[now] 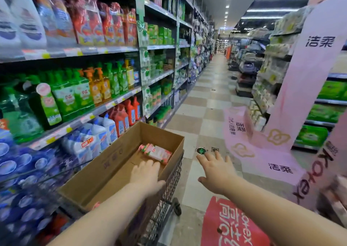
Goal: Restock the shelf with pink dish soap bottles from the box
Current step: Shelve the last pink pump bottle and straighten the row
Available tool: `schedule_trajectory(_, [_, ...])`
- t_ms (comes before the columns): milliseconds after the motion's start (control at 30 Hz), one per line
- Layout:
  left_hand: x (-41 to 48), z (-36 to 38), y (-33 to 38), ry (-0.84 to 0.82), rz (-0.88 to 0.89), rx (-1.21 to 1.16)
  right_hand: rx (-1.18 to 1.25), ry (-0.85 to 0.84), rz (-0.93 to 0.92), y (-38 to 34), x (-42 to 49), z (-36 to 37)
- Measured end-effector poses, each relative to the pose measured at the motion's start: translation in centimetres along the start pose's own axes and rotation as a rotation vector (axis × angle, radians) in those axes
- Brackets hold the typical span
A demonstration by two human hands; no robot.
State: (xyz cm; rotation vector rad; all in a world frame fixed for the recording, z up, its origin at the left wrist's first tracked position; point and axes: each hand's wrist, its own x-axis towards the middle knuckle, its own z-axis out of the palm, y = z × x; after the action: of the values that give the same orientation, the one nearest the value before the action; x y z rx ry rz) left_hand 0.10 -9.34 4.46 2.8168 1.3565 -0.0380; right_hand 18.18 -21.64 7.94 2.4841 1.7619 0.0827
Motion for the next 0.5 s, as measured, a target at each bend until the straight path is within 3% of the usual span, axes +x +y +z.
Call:
schedule_trajectory(267, [9.6,2.9,-1.8,-0.070,-0.054,-0.020,0.003,-0.076,-0.057,1.4,11.9,2.4])
schedule_trajectory(500, [15.1,6.3,-5.2,-0.136,-0.295,-0.093,0.005,-0.129,-0.266,0.7,24.5,3.9])
